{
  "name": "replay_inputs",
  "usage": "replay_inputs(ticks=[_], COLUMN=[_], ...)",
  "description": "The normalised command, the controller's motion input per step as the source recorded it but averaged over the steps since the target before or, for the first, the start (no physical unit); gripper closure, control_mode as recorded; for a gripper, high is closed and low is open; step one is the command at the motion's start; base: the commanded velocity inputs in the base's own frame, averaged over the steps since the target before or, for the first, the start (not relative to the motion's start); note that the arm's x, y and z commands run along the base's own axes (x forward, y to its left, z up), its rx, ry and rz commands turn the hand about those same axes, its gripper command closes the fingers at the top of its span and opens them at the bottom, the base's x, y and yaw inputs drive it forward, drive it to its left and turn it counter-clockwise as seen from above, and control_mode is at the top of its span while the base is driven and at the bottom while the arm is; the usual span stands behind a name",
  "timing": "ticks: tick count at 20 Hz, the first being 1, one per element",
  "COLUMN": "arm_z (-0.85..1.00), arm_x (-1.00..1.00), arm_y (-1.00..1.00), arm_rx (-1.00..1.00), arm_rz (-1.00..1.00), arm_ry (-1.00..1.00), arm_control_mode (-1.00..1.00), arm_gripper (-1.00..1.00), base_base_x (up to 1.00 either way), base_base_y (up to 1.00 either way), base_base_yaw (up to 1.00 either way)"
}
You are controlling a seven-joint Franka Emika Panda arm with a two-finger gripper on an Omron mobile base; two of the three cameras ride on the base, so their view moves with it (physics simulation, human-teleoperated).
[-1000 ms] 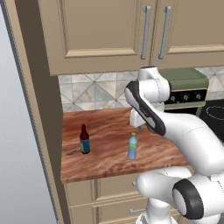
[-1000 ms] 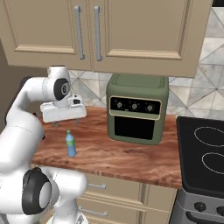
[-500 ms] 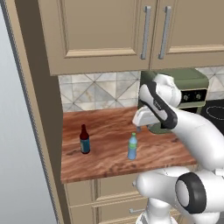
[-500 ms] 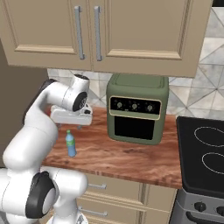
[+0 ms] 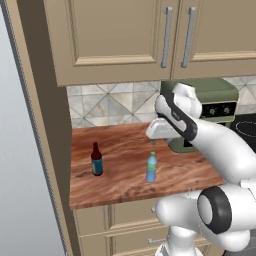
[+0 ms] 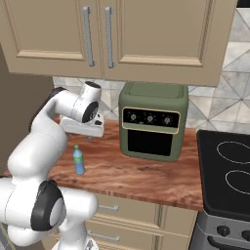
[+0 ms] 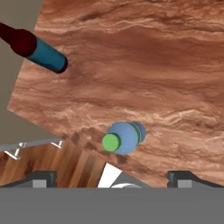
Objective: Place the drinks on the dining counter in a tight cluster.
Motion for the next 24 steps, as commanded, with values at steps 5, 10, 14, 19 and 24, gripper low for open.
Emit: replay_inputs(ticks=[5,10,14,19,24], arm_z=[0.00,-0.03,-0.07,-0.04,-0.08], arm_x=[0.02,0.00,0.01,0.07,0.13], arm_y=[0.23,0.03,0.00,0.01,0.00], arm_rx=[-0.30,-0.11,0.00,-0.03,-0.05], arm_rz=[-0.14,-0.11,-0.02,-0.05,-0.09], arm_ry=[0.00,0.00,0.00,0.09,0.13], arm_control_mode=[-1.00,-1.00,-1.00,-1.00,-1.00], arm_gripper=[-1.00,-1.00,-1.00,-1.00,-1.00], base_base_x=[0.00,0.00,0.00,0.00,0.00], base_base_y=[0.00,0.00,0.00,0.00,0.00], base_base_yaw=[0.00,0.00,0.00,0.00,0.00])
